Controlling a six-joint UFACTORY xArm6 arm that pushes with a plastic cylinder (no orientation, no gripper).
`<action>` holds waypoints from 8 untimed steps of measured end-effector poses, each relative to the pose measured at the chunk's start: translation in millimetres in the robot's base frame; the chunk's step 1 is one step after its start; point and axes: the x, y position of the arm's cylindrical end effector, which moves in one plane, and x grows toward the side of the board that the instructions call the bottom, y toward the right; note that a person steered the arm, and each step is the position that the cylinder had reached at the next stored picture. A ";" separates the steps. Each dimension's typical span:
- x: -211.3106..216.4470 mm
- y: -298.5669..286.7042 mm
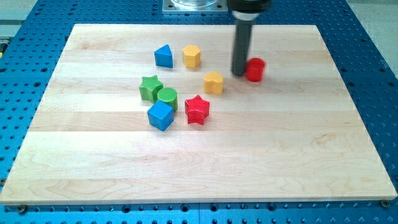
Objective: Slide the red circle above the red star
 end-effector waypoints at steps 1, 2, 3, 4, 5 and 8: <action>-28.8 21.6; 7.0 24.6; 56.5 27.9; -12.1 79.6; 8.0 106.3; 92.0 47.2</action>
